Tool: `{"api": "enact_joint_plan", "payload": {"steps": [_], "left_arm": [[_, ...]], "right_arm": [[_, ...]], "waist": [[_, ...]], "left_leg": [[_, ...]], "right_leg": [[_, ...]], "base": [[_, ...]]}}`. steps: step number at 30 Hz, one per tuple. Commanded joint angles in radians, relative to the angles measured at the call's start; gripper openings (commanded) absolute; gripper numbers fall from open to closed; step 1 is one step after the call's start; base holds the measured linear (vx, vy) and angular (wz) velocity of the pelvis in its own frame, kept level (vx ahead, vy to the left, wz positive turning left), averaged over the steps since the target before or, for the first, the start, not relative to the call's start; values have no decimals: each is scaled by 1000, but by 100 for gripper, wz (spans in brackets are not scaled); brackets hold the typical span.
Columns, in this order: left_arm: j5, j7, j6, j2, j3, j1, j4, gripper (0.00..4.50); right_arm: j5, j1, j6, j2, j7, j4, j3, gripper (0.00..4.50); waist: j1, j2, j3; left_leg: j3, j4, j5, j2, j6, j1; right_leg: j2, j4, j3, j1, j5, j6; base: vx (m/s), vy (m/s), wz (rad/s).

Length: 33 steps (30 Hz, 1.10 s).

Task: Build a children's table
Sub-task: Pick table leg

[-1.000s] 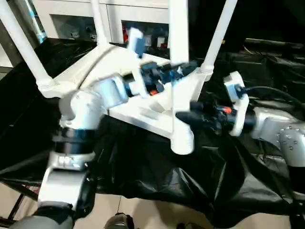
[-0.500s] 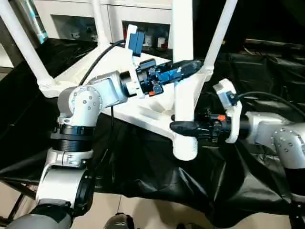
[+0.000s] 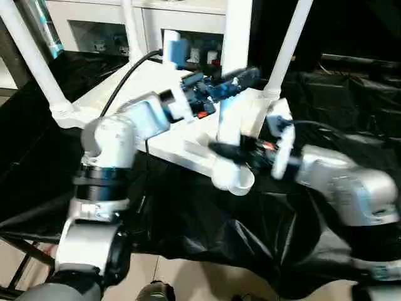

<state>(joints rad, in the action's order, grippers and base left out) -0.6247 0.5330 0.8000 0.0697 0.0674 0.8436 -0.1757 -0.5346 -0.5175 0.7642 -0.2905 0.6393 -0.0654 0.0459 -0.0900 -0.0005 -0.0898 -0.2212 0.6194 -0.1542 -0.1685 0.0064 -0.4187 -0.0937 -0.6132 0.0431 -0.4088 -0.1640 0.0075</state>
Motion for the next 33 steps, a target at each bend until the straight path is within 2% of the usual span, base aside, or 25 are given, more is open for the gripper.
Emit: {"api": "enact_joint_plan", "payload": {"steps": [1,2,4,6,8,11,16,19,21,24,27,28,29,30,31,33], "left_arm": [[55,-122,-18,-34,-12,-17,31,283],[61,-137,-22,-41,-12,-20,34,283],[90,-219,-37,-74,-5,-30,44,255],[126,-309,-75,-107,16,-30,38,248],[172,-417,-138,-131,56,-23,21,233],[194,-448,-158,-133,61,-25,28,207],[201,-456,-157,-129,54,-39,57,196],[164,-398,-139,-127,40,-44,62,193],[148,-378,-130,-127,39,-43,61,193],[86,-281,-100,-109,44,-29,43,191],[60,-235,-84,-99,47,-23,36,190],[-19,-91,-33,-61,49,-12,26,190],[-30,-69,-25,-55,49,-11,24,190],[-79,25,9,-29,49,-4,20,190],[-88,43,13,-24,49,-3,21,189],[-164,167,54,7,59,4,27,189]], "right_arm": [[29,-22,-30,17,-47,-8,5,189],[31,-22,-31,21,-51,-9,6,189],[44,-23,-41,38,-69,-12,11,189],[54,-21,-46,47,-82,-16,21,188],[63,-18,-49,55,-92,-23,30,188],[70,-18,-51,60,-99,-25,31,188],[88,-15,-51,61,-105,-31,35,188],[88,-15,-56,60,-99,-28,34,188],[80,-16,-52,60,-94,-25,29,244],[-11,-41,30,25,-14,-12,-33,268],[-41,-50,64,-5,30,-10,-44,306],[-109,-58,143,-90,148,-12,-49,306],[-122,-60,158,-102,166,-11,-51,316],[-166,-63,201,-154,242,-14,-54,316],[-172,-62,206,-162,255,-16,-53,318],[-204,-53,236,-223,339,-37,-38,318]], "waist": [[0,-10,97],[1,-12,99],[0,-11,100],[1,-16,99],[0,-14,99],[4,-15,99],[3,-14,99],[4,-14,99],[4,-15,98],[2,-15,99],[1,-12,99],[2,-17,97],[-8,-15,100],[-5,-16,97],[-7,-16,97],[-6,-21,98]], "left_leg": [[42,-80,-225,-58,-69,43],[41,-78,-219,-57,-64,44],[41,-78,-206,-57,-54,42],[40,-76,-206,-56,-48,41],[41,-76,-214,-55,-43,41],[43,-77,-213,-55,-41,41],[41,-76,-222,-55,-45,43],[41,-76,-215,-54,-41,42],[41,-77,-221,-54,-42,42],[40,-76,-221,-53,-36,44],[39,-75,-206,-54,-31,44],[37,-74,-209,-51,-28,44],[37,-71,-195,-52,-23,50],[36,-71,-193,-48,-20,46],[37,-72,-187,-55,-18,44],[36,-70,-185,-53,-14,45]], "right_leg": [[-58,69,-34,37,-263,-165],[-58,71,-34,37,-260,-164],[-56,70,-34,39,-246,-162],[-54,73,-33,39,-246,-157],[-54,77,-33,40,-266,-145],[-52,77,-31,38,-278,-132],[-51,78,-31,34,-278,-139],[-51,77,-31,34,-265,-143],[-51,78,-31,34,-275,-142],[-51,77,-31,35,-275,-144],[-50,73,-31,35,-247,-154],[-49,76,-31,35,-257,-153],[-52,72,-32,40,-257,-162],[-49,72,-30,40,-259,-168],[-53,70,-32,39,-246,-176],[-55,68,-30,40,-244,-188]], "base": [[0,0,0],[0,0,0],[0,0,0],[0,0,0],[0,0,0],[0,0,0],[0,0,0],[0,0,0],[0,0,0],[0,0,0],[0,0,0],[0,0,0],[0,0,0],[0,0,0],[0,0,0],[0,0,0]]}}
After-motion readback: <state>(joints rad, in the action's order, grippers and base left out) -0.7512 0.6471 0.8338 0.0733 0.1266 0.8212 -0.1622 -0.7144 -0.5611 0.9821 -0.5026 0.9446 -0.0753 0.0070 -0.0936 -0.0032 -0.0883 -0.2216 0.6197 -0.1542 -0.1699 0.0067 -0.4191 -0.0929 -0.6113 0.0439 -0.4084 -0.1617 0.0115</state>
